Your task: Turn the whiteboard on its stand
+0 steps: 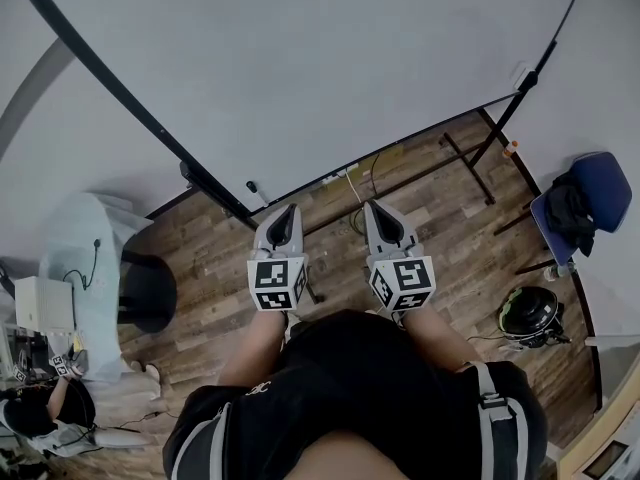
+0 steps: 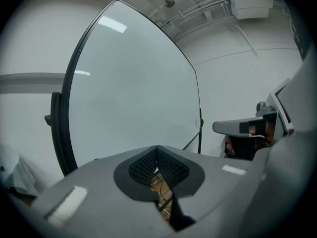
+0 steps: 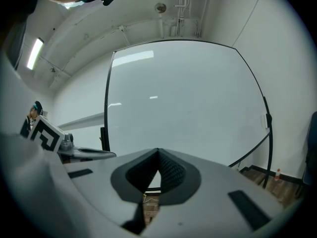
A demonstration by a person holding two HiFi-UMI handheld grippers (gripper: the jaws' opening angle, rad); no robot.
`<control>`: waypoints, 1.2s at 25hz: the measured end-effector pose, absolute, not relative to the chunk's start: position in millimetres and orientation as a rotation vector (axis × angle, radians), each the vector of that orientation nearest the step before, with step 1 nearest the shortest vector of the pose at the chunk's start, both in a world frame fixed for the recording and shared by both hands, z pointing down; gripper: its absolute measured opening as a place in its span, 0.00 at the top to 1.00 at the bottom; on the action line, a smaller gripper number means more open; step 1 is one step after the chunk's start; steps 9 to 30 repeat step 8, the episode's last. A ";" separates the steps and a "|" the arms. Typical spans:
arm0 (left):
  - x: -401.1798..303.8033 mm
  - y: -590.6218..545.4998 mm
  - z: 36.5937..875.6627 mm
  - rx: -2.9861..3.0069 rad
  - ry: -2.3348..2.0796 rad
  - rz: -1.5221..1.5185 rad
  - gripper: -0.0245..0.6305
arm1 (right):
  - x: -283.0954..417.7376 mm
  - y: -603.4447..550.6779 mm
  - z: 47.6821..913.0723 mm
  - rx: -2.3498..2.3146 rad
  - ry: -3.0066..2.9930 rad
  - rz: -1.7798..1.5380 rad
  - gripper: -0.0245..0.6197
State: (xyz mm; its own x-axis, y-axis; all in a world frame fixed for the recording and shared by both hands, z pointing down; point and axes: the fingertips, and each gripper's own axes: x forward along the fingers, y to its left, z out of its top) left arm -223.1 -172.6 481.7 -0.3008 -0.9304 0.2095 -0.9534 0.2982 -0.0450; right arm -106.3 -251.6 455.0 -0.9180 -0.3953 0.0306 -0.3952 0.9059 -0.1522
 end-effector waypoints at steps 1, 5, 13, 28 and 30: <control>-223.2 -172.4 482.3 1.761 -2.411 0.240 0.95 | -106.1 -251.7 456.1 -0.637 3.068 -0.247 0.95; -224.8 -172.4 481.9 1.755 -2.415 0.236 0.95 | -107.4 -251.6 460.8 -0.634 3.079 -0.259 0.95; -225.8 -172.6 483.7 1.752 -2.411 0.238 0.95 | -108.4 -250.5 463.1 -0.631 3.082 -0.265 0.95; -225.8 -172.6 483.7 1.752 -2.411 0.238 0.95 | -108.4 -250.5 463.1 -0.631 3.082 -0.265 0.95; -225.8 -172.6 483.7 1.752 -2.411 0.238 0.95 | -108.4 -250.5 463.1 -0.631 3.082 -0.265 0.95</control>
